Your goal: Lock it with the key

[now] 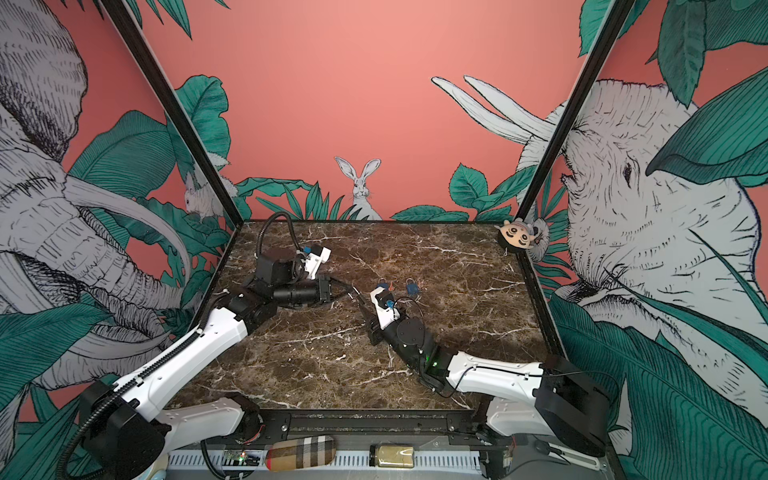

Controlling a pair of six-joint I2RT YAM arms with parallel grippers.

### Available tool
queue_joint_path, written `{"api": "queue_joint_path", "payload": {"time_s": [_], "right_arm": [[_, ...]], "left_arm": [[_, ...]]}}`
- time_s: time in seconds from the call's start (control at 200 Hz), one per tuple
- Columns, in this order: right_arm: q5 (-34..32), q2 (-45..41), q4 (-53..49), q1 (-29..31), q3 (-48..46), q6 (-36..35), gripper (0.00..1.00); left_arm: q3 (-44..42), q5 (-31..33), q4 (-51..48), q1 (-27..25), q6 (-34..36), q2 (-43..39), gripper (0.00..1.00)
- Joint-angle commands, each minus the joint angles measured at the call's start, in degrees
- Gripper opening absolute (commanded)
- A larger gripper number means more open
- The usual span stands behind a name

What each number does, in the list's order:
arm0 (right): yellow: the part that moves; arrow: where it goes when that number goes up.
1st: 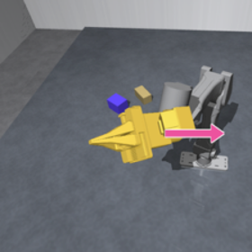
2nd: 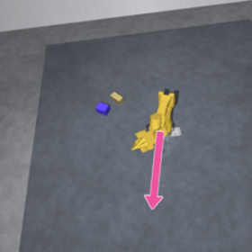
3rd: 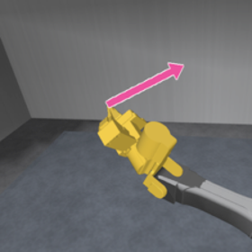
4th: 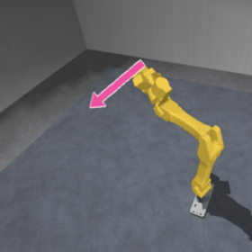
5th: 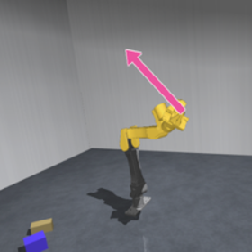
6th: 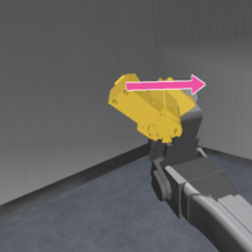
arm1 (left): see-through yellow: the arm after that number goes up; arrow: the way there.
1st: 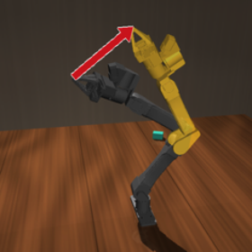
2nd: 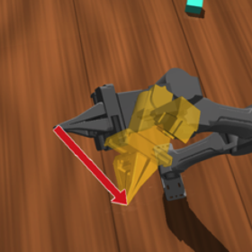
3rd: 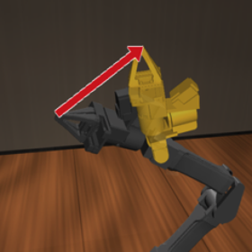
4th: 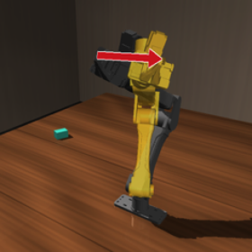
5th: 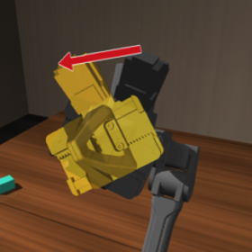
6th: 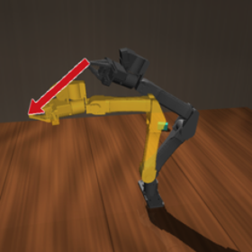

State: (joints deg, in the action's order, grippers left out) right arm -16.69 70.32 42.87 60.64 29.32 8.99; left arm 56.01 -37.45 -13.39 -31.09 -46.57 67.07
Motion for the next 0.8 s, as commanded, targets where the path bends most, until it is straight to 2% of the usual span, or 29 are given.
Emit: {"api": "queue_joint_path", "payload": {"time_s": [0.0,0.515,0.795], "right_arm": [[1.2,0.5,1.8,-0.6,2.0,0.9,0.35],[2.9,1.3,3.3,-1.9,2.1,2.2,0.3],[4.6,1.0,0.7,-2.2,3.2,2.7,0.2]], "left_arm": [[1.7,-1.1,2.4,0.0,-0.5,-2.0,0.0],[1.8,-1.3,2.2,0.1,-0.5,-2.0,0.0],[1.7,-1.3,2.2,0.1,-0.5,-1.8,0.0]]}}
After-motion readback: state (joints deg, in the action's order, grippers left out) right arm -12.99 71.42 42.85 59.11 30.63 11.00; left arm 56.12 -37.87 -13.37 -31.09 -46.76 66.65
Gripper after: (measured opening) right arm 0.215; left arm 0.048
